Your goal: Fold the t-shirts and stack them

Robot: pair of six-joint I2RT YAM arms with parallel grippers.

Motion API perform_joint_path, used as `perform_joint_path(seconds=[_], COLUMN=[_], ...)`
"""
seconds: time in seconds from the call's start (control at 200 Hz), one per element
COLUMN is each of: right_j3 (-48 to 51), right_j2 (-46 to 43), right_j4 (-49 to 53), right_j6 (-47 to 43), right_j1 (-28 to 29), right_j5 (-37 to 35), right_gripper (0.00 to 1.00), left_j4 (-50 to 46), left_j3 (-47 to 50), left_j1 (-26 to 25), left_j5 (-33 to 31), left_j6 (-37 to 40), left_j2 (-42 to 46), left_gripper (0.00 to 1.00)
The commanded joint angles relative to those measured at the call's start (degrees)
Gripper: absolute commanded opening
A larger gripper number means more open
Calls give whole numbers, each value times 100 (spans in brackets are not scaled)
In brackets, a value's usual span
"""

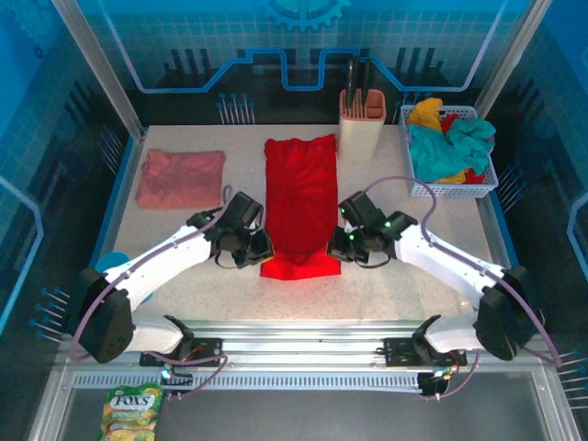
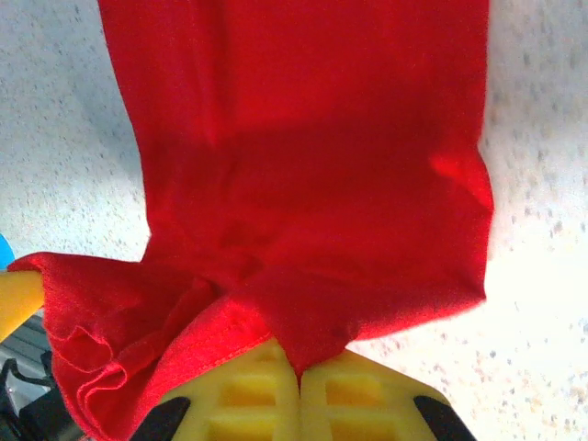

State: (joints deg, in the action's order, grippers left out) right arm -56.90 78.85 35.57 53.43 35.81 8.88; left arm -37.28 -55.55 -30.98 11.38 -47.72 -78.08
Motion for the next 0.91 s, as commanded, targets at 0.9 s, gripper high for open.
perform_joint_path(seconds=[0.9], right_j3=[-3033], right_j2=[3595], right_j4=[137], right_j6=[-1554], right_j1=[-1693], right_j5=[1122], right_gripper=[0], left_j4=[-578], left_j3=[-3724], left_j1=[1506], left_j5=[17], left_j6=[1390], left_j2=[-3654], left_gripper=[0])
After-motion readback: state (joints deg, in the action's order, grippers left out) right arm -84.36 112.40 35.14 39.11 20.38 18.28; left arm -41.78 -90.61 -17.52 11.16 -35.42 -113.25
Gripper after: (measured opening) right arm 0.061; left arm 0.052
